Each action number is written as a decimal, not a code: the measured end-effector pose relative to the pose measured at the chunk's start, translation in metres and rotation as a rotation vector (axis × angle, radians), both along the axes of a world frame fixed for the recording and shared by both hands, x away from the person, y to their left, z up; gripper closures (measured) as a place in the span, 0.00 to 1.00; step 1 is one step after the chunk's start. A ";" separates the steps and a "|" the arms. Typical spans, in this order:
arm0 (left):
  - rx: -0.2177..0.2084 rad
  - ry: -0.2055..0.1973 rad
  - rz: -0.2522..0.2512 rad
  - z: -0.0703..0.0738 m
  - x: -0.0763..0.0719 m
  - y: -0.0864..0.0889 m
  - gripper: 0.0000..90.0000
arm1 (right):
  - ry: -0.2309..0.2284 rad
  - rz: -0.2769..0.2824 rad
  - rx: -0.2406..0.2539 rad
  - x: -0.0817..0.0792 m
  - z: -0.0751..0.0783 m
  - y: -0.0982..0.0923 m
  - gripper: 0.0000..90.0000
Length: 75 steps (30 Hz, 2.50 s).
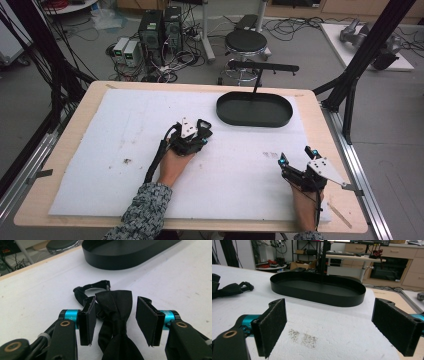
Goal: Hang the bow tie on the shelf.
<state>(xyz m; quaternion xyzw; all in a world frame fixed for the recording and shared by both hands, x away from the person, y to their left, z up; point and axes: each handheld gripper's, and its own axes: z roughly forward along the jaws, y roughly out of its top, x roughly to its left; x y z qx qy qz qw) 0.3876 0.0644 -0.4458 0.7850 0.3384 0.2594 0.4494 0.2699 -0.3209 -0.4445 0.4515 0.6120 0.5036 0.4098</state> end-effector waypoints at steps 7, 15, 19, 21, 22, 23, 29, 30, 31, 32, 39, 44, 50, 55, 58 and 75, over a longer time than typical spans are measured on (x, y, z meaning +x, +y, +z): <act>0.050 0.061 0.031 -0.001 0.003 -0.004 0.59 | 0.000 -0.001 -0.001 0.000 0.000 0.000 0.13; 0.099 0.068 0.038 -0.002 0.002 -0.007 0.72 | 0.005 -0.001 -0.003 0.000 0.000 0.001 0.13; 0.137 0.115 0.022 -0.003 0.005 -0.011 0.74 | 0.005 -0.002 0.000 0.000 0.000 0.001 0.13; 0.126 0.121 0.015 -0.003 0.006 -0.010 0.75 | 0.005 -0.002 -0.001 -0.001 0.000 0.001 0.13; 0.118 0.125 0.013 -0.003 0.006 -0.010 0.79 | 0.004 -0.001 0.000 0.000 0.000 0.001 0.13; 0.121 0.127 0.007 -0.003 0.006 -0.009 0.79 | 0.004 -0.001 0.000 0.000 0.000 0.001 0.13; 0.081 0.112 -0.027 0.001 0.005 -0.007 0.84 | 0.004 0.000 -0.001 0.000 0.000 0.001 0.13; 0.049 0.090 -0.049 0.006 0.003 -0.006 0.84 | 0.004 0.001 -0.002 0.000 0.000 0.001 0.13; 0.049 0.090 -0.049 0.006 0.003 -0.006 0.84 | 0.003 0.001 -0.002 0.000 0.000 0.001 0.13; 0.033 0.081 -0.061 0.009 0.002 -0.005 0.84 | 0.001 0.002 -0.005 0.000 0.000 0.001 0.13; -0.075 0.036 -0.149 0.027 0.000 0.003 0.84 | 0.001 0.004 -0.005 0.000 0.000 0.001 0.13; -0.137 -0.001 -0.218 0.046 0.005 0.006 0.84 | 0.002 0.005 -0.006 0.000 0.000 0.001 0.13; -0.183 -0.020 -0.307 0.064 0.017 0.009 0.84 | 0.001 0.006 -0.008 0.000 0.000 0.000 0.13; -0.173 -0.028 -0.342 0.071 0.025 0.007 0.84 | 0.004 0.006 -0.005 0.000 0.000 0.000 0.13; -0.162 -0.008 -0.365 0.076 0.032 0.005 0.84 | 0.004 0.006 -0.004 0.000 0.000 0.000 0.13; -0.129 -0.010 -0.463 0.098 0.064 -0.020 0.84 | 0.013 0.010 -0.001 -0.001 -0.001 0.001 0.13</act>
